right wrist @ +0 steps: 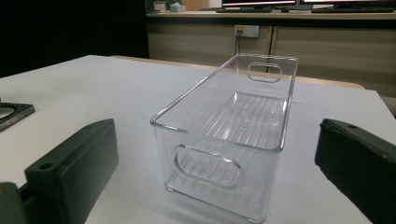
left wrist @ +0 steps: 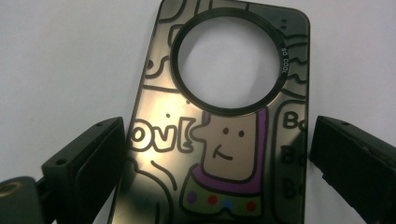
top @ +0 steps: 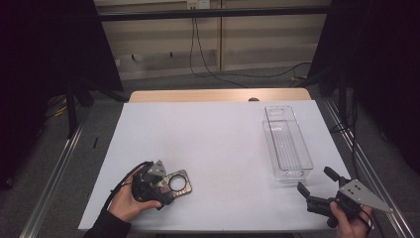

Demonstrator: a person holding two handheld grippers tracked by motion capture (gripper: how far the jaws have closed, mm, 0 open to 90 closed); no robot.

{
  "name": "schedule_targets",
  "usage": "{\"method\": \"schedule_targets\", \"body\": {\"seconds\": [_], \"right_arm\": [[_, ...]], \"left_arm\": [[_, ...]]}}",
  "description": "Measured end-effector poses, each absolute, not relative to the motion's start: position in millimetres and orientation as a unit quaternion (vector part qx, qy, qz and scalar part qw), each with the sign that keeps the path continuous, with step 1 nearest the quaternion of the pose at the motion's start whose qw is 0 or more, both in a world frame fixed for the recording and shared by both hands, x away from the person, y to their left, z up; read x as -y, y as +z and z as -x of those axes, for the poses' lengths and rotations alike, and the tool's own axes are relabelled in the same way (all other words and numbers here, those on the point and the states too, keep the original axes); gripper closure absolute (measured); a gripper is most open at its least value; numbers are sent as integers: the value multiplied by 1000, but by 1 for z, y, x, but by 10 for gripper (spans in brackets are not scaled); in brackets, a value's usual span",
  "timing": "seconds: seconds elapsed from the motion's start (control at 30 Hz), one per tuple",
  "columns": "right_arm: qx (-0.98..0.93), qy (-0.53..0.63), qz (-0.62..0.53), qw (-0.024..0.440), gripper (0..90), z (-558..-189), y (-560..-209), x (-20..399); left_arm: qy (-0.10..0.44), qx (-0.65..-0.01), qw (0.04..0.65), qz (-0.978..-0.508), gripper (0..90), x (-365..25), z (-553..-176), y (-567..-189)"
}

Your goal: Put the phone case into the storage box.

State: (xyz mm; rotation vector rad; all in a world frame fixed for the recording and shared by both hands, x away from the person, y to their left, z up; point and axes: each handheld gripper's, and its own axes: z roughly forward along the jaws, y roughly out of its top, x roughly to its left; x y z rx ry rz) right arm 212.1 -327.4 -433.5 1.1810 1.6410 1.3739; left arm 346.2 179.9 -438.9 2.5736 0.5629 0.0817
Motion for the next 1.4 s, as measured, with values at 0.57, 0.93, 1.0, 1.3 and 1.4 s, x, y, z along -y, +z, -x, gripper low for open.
{"method": "schedule_targets", "body": {"seconds": [0.57, 0.93, 1.0, 1.3, 1.4], "right_arm": [[-632, 528, -454, 342, 0, -212, -434, 327], [-633, 527, -453, 342, 0, -212, -434, 327], [-633, 527, -453, 342, 0, -212, -434, 327], [-633, 526, -453, 342, 0, -212, -434, 328], [-632, 528, -453, 341, 0, -212, -433, 327]], "left_arm": [[26, -201, 247, -948, 31, -179, -348, -441], [30, -208, 245, -946, 101, -179, -346, -438], [32, -210, 242, -947, 119, -179, -345, -438], [34, -218, 249, -943, 123, -180, -344, -437], [36, -221, 257, -940, 123, -181, -343, -438]]}}
